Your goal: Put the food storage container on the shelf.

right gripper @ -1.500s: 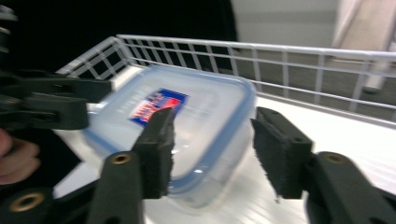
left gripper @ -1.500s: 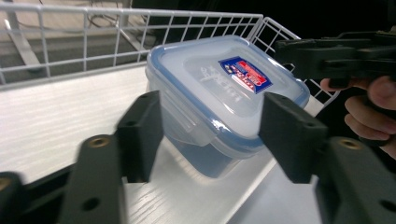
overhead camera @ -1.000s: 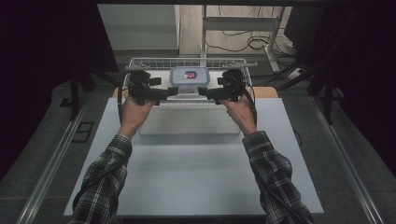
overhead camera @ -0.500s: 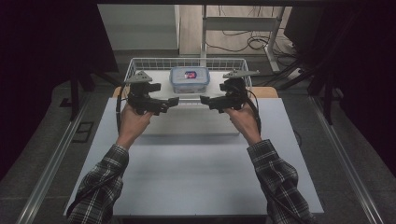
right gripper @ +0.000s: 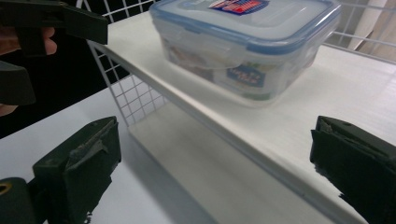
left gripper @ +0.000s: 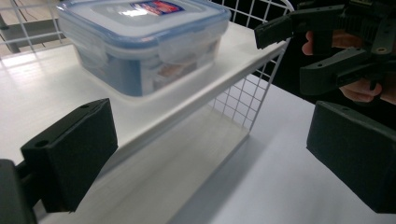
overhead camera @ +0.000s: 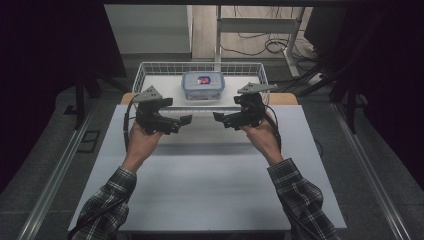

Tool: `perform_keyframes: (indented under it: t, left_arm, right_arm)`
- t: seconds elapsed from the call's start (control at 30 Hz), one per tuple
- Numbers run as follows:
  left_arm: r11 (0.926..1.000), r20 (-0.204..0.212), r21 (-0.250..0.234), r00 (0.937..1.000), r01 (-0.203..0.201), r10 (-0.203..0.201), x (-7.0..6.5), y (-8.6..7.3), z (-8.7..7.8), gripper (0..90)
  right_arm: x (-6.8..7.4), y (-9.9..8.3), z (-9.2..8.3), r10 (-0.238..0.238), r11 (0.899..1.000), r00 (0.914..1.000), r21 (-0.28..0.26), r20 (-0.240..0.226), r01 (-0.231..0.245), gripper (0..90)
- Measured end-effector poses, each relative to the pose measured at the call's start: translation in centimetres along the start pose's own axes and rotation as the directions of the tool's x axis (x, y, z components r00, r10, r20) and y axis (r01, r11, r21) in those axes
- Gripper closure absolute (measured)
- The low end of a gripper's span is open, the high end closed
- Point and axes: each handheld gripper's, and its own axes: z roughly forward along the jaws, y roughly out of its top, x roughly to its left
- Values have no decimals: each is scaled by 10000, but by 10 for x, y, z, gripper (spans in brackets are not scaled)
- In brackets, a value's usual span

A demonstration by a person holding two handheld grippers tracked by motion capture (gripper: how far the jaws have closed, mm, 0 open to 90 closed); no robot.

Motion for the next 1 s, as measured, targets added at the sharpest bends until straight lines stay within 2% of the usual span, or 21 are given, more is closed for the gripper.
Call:
perform_keyframes:
  t: [0.27, 0.37, 0.47, 0.8, 0.93, 1.0]
  left_arm:
    - [9997, 140, 15, 9996, -247, 247, -15, -10, -6, 5]
    - [9994, 210, 131, 9993, -321, 318, -19, -15, -7, 0]
    - [9991, 186, 236, 9992, -359, 354, -23, -21, -7, 0]
    - [9981, 208, 492, 9991, -370, 360, -30, -43, -8, 0]
    - [9992, 314, 376, 9994, -135, 123, -29, -55, -9, 2]
    - [9994, 335, 349, 9994, -21, 9, -29, -61, -9, 2]
  right_arm:
    - [13, -8, -8, -380, 9993, 9991, -58, -162, 379, 12]
    - [18, -11, -8, -711, 9974, 9970, 61, -301, 713, 0]
    - [25, -15, -9, -1072, 9941, 9940, 113, -226, 1075, 0]
    - [34, -32, -7, -944, 9955, 9938, 51, -591, 949, 0]
    - [35, -42, -4, -833, 9965, 9943, 36, -672, 837, 0]
    - [36, -46, -3, -812, 9967, 9953, 37, -528, 815, 0]
